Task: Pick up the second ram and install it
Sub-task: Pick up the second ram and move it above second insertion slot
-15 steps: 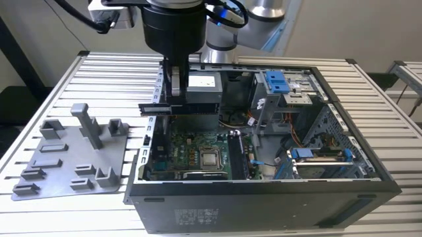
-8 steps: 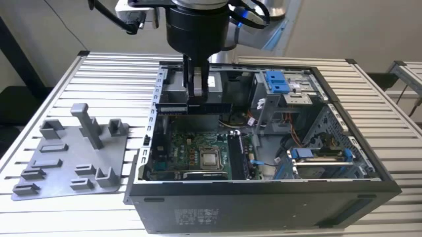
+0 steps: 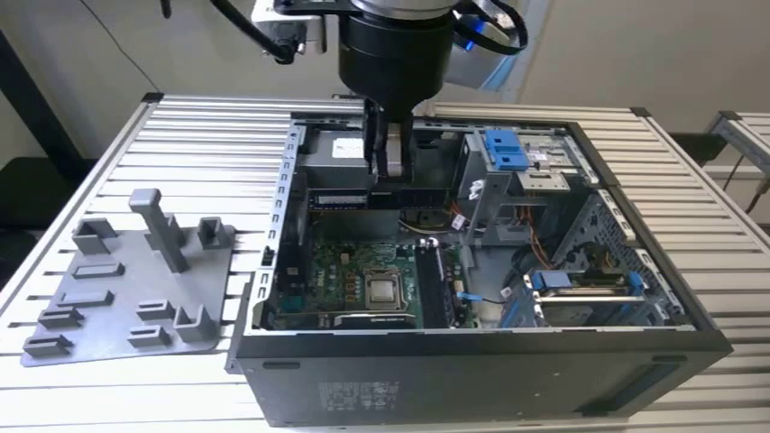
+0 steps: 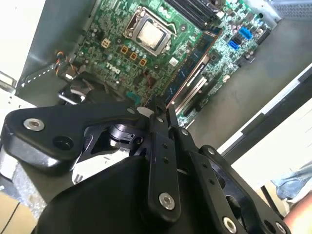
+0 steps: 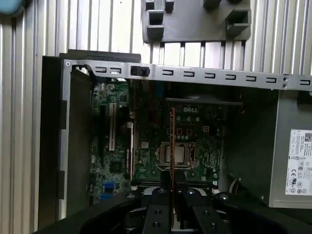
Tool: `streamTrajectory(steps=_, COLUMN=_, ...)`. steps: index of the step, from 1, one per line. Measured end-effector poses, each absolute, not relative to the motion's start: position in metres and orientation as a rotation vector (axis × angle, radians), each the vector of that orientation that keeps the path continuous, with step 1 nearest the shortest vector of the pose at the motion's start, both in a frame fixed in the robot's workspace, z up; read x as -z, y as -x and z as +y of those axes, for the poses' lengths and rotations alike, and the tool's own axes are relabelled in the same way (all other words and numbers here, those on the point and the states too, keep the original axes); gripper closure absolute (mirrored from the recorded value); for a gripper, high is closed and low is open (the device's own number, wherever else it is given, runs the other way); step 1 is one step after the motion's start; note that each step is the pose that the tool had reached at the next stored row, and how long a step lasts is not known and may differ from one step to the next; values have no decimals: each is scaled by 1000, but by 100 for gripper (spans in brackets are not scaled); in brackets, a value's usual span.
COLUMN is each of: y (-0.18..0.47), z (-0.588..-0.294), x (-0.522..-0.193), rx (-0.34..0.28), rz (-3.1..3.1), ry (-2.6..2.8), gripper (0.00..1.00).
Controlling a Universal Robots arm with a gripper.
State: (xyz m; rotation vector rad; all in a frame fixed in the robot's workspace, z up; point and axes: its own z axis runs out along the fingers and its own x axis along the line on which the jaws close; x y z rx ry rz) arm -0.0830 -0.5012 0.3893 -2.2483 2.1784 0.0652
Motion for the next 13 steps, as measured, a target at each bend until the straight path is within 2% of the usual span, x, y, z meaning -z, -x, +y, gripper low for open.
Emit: streamTrajectory(steps=13, y=42, z=-501, x=-389, rx=-65, rz=2192, ry=2235, gripper=86)
